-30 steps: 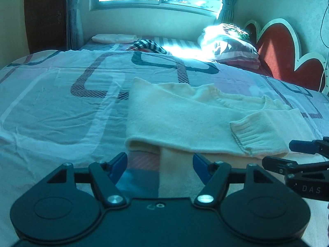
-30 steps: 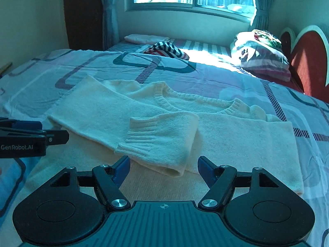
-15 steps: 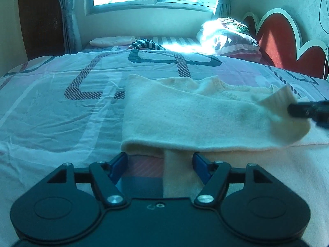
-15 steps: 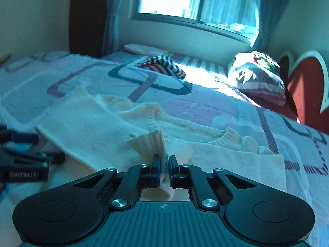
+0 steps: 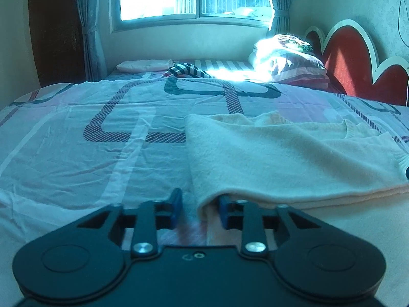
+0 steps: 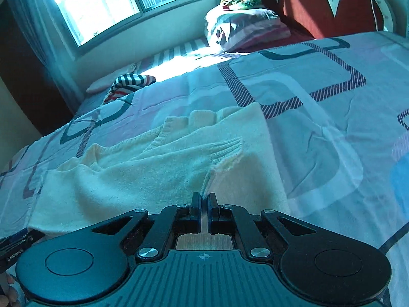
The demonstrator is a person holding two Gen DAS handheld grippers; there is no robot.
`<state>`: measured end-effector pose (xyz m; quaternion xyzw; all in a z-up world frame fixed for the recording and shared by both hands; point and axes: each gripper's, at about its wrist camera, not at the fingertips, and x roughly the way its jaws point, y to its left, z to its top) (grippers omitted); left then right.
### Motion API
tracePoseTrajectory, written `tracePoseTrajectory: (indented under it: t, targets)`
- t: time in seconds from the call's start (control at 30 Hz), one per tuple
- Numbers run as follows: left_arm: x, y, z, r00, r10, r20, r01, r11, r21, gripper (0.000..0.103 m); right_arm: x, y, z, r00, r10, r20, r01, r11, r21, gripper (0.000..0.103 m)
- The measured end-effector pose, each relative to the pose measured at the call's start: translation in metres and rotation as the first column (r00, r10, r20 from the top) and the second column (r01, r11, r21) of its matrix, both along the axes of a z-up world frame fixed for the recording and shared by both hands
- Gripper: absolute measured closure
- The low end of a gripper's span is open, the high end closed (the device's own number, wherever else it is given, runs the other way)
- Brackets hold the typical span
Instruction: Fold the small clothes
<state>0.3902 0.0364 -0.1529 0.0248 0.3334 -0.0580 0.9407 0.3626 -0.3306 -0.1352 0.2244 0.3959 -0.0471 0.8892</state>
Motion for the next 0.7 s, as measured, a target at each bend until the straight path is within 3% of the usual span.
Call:
tracePoseTrajectory:
  t: [0.03, 0.07, 0.1, 0.23, 0.27, 0.33, 0.37, 0.4, 0.57, 0.63, 0.7]
  targets:
    - [0.0, 0.002, 0.001, 1.0, 0.011, 0.0, -0.011, 1.0, -0.024, 0.09, -0.003, -0.004, -0.001, 1.0, -0.014, 0.001, 0.014, 1.0, 0.01, 0.081]
    - [0.001, 0.006, 0.001, 1.0, 0.029, -0.003, -0.029, 0.998, -0.05, 0.093, -0.004, -0.007, 0.0, 1.0, -0.029, 0.004, 0.029, 0.999, 0.019, 0.056]
    - [0.001, 0.009, 0.001, 0.999, 0.049, -0.009, -0.049, 0.996, -0.069, 0.096, -0.006, -0.01, 0.0, 0.999, -0.04, 0.012, 0.04, 0.999, 0.03, 0.043]
    - [0.004, 0.02, -0.006, 0.996, 0.075, -0.04, -0.078, 0.992, -0.104, 0.096, -0.005, -0.012, -0.003, 0.999, -0.042, 0.002, 0.042, 0.998, 0.049, 0.043]
    - [0.003, 0.017, -0.006, 0.997, 0.07, -0.037, -0.073, 0.993, -0.091, 0.096, -0.003, -0.012, -0.005, 0.999, -0.047, -0.003, 0.048, 0.998, 0.047, 0.044]
    - [0.003, 0.015, -0.005, 0.997, 0.067, -0.041, -0.07, 0.994, -0.082, 0.097, 0.003, -0.008, -0.008, 0.999, -0.04, -0.02, 0.04, 0.999, 0.028, 0.059]
    - [0.004, 0.014, -0.005, 0.997, 0.068, -0.042, -0.071, 0.995, -0.076, 0.097, 0.006, -0.005, -0.009, 0.999, -0.031, -0.023, 0.031, 0.999, 0.017, 0.083]
    - [0.003, 0.013, -0.005, 0.997, 0.066, -0.041, -0.069, 0.995, -0.071, 0.097, 0.008, -0.003, -0.01, 1.0, -0.015, -0.026, 0.015, 1.0, 0.011, 0.093]
    - [0.002, 0.015, -0.005, 0.998, 0.053, -0.043, -0.056, 0.996, -0.07, 0.096, 0.002, 0.004, 0.003, 0.999, -0.023, 0.027, 0.027, 0.987, -0.156, 0.096]
    - [0.001, 0.011, -0.005, 0.999, 0.039, -0.037, -0.041, 0.998, -0.047, 0.096, 0.004, 0.001, -0.007, 0.999, -0.012, -0.034, 0.007, 0.988, -0.152, 0.096]
    - [0.0, 0.009, -0.003, 0.999, 0.026, -0.04, -0.027, 0.999, -0.031, 0.094, 0.001, 0.005, -0.009, 0.999, 0.024, -0.041, -0.031, 0.983, -0.181, 0.096]
